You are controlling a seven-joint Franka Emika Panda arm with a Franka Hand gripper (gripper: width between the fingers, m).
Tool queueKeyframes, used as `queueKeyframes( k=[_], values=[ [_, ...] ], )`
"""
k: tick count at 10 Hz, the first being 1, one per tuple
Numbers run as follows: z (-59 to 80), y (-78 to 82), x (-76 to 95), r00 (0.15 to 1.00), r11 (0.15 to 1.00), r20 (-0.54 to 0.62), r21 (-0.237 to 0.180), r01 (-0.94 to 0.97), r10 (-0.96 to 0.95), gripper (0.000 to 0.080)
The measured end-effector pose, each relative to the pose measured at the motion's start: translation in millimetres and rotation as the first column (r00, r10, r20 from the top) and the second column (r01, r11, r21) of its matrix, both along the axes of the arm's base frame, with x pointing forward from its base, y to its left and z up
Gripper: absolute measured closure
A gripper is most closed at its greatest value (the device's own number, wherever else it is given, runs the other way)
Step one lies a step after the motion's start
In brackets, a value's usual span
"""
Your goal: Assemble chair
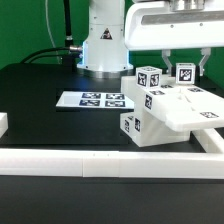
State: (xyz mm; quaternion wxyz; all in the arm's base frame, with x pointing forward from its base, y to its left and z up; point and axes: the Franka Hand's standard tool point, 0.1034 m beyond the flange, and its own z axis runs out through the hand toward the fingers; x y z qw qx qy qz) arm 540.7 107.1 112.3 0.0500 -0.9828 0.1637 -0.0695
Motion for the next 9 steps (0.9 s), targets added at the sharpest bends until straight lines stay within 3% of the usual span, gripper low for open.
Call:
queueKeyframes(
  k=[3, 5, 6, 7, 9],
  values=[
    [-0.1, 2.1, -0.5, 0.979, 0.978, -0.023, 0.045, 0.205, -0.204, 0.0522],
    [-0.2, 10.7, -1.9, 0.861, 0.854, -0.070, 0.109, 0.509, -0.504, 0.0522],
    [-0.3, 15.4, -2.7, 0.735, 0.721, -0.114, 0.142, 0.678, -0.669, 0.0522],
    [-0.6, 18.7, -3.7, 0.669, 0.652, -0.138, 0.151, 0.743, -0.730, 0.0522],
    [-1.0, 18.6, -4.3, 0.719, 0.704, -0.125, 0.147, 0.695, -0.684, 0.0513]
  ],
)
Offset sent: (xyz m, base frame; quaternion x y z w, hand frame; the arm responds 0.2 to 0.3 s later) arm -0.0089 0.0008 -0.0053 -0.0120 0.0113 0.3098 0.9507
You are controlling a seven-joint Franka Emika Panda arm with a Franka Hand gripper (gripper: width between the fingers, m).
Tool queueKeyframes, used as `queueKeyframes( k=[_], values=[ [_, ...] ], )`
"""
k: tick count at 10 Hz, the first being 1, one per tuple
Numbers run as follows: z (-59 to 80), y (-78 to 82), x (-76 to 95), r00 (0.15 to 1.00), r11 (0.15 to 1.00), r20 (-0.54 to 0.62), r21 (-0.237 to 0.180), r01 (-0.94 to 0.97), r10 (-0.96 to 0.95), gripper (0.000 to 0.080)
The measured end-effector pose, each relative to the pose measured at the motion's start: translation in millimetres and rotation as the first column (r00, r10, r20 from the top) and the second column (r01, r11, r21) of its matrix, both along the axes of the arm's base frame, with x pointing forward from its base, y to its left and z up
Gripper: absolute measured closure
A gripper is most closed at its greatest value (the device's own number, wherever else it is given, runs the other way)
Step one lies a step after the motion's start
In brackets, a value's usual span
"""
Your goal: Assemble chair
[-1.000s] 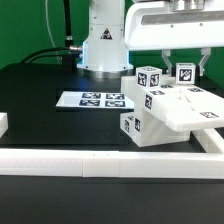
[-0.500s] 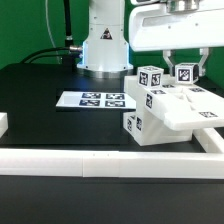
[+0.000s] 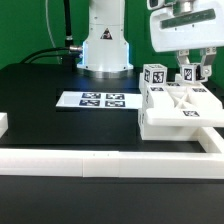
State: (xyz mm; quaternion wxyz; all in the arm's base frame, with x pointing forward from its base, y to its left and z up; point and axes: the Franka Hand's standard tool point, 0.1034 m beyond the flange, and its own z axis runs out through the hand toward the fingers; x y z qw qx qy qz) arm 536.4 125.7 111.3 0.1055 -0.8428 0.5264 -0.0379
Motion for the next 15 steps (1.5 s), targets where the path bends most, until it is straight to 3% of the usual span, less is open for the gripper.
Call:
queueKeyframes(
  k=[1, 2, 3, 4, 6, 7, 10, 14, 15],
  values=[
    [-0.9, 1.3, -2.2, 0.999, 0.999, -0.008, -0.004, -0.036, 0.036, 0.0302],
    [-0.8, 2.6, -3.5, 0.994, 0.994, -0.012, -0.012, -0.110, 0.109, 0.0302],
    [-0.3, 2.4, -2.7, 0.977, 0.976, 0.002, -0.031, -0.214, 0.214, 0.0181],
    [-1.0, 2.2, -3.0, 0.957, 0.956, 0.009, -0.045, -0.288, 0.289, 0.0156],
    [-1.5, 2.4, -4.0, 0.897, 0.895, 0.011, -0.076, -0.440, 0.442, 0.0151],
    [-0.9, 2.2, -5.4, 0.775, 0.769, -0.027, -0.111, -0.630, 0.631, 0.0151],
    [8.3, 0.1, 4.2, 0.528, 0.517, -0.061, -0.132, -0.846, 0.847, 0.0150],
    [7.6, 2.3, 5.5, 0.254, 0.235, -0.099, -0.173, -0.957, 0.962, 0.0150],
    [7.6, 1.4, 5.7, 0.256, 0.236, -0.099, -0.173, -0.956, 0.962, 0.0276]
  ],
)
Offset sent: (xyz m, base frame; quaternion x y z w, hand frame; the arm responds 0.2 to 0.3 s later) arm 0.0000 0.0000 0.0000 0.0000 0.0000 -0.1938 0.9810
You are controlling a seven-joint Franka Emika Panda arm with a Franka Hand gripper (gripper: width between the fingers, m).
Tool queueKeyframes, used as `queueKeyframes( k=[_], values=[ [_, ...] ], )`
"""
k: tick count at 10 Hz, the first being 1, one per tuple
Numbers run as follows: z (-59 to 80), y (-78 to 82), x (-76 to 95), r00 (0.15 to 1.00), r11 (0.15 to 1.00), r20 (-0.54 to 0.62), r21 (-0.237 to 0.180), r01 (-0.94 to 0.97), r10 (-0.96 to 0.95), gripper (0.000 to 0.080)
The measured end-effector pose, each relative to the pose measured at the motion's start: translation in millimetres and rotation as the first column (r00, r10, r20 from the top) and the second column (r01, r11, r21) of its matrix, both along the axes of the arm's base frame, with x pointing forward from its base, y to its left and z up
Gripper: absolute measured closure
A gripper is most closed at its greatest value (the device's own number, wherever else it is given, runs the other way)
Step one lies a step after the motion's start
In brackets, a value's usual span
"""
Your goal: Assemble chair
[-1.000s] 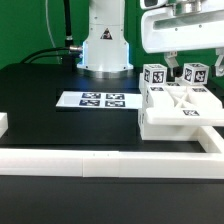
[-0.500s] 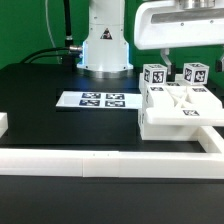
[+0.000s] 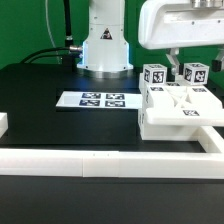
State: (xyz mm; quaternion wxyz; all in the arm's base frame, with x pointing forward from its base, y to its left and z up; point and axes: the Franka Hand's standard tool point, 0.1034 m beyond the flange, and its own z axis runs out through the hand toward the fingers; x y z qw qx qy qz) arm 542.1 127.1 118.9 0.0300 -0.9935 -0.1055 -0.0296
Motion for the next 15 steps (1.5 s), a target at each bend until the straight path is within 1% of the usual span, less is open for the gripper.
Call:
queueKeyframes(
  k=[1, 2, 3, 5, 6, 7, 9, 11, 12, 13, 15],
  values=[
    [0.0, -0.1, 0.0, 1.000, 1.000, 0.000, 0.000, 0.003, -0.003, 0.0411],
    [0.1, -0.1, 0.1, 1.000, 1.000, 0.000, 0.000, 0.003, -0.003, 0.0411],
    [0.0, -0.1, 0.1, 1.000, 1.000, -0.001, 0.001, 0.012, -0.012, 0.0515],
    [0.0, 0.0, 0.0, 0.998, 0.998, -0.004, 0.005, 0.056, -0.056, 0.0515],
    [-0.1, 0.9, 0.0, 0.982, 0.982, -0.011, 0.013, 0.190, -0.189, 0.0515],
    [0.5, 4.4, 0.4, 0.941, 0.941, -0.015, 0.023, 0.338, -0.338, 0.0515],
    [0.6, 4.6, 0.5, 0.891, 0.891, -0.024, 0.028, 0.453, -0.453, 0.0515],
    [0.6, 4.6, 0.5, 0.825, 0.824, -0.037, 0.031, 0.565, -0.564, 0.0515],
    [0.9, 5.3, -0.4, 0.774, 0.773, -0.046, 0.032, 0.633, -0.632, 0.0515],
    [1.3, 8.3, -5.1, 0.664, 0.663, -0.064, 0.029, 0.748, -0.745, 0.0515],
    [0.8, 8.6, -10.9, 0.486, 0.486, -0.092, 0.024, 0.874, -0.869, 0.0515]
  ],
)
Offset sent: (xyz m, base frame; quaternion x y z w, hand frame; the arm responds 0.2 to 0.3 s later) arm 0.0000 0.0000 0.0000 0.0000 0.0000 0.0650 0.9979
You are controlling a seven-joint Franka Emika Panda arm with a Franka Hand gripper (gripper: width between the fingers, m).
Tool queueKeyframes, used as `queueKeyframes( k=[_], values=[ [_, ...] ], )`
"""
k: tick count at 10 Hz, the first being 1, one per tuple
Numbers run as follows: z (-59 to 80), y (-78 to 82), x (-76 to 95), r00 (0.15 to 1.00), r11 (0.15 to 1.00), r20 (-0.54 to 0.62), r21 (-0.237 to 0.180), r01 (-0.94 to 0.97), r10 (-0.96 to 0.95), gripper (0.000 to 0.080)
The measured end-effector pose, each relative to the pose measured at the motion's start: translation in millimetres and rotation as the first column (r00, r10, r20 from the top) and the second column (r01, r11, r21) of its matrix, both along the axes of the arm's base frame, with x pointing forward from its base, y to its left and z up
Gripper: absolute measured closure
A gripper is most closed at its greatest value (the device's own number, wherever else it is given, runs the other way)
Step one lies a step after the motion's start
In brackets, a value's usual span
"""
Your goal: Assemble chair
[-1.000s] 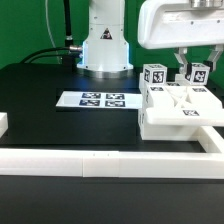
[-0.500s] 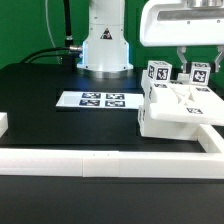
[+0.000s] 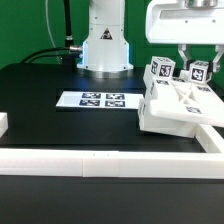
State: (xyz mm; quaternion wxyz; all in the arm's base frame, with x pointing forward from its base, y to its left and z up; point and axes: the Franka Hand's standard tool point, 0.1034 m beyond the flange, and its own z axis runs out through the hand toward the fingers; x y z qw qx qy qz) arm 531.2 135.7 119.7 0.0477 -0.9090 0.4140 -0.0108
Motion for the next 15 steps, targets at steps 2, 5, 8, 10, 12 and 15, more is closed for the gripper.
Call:
queueKeyframes(
  k=[2, 5, 8, 10, 12, 15],
  values=[
    [-0.1, -0.5, -0.2, 0.978, 0.978, 0.005, 0.026, 0.208, -0.209, 0.0515],
    [-0.8, 1.2, 0.0, 0.960, 0.959, 0.001, 0.045, 0.281, -0.281, 0.0348],
    [-0.1, -3.4, 1.4, 0.990, 0.989, 0.015, 0.032, 0.141, -0.142, 0.0163],
    [-0.2, -3.1, 1.5, 0.998, 0.999, 0.036, 0.016, -0.049, 0.048, 0.0153],
    [0.4, -3.2, 1.7, 0.980, 0.981, 0.050, 0.001, -0.192, 0.191, 0.0151],
    [1.0, -10.4, -8.7, 0.976, 0.978, 0.071, -0.003, -0.208, 0.207, 0.0151]
  ],
)
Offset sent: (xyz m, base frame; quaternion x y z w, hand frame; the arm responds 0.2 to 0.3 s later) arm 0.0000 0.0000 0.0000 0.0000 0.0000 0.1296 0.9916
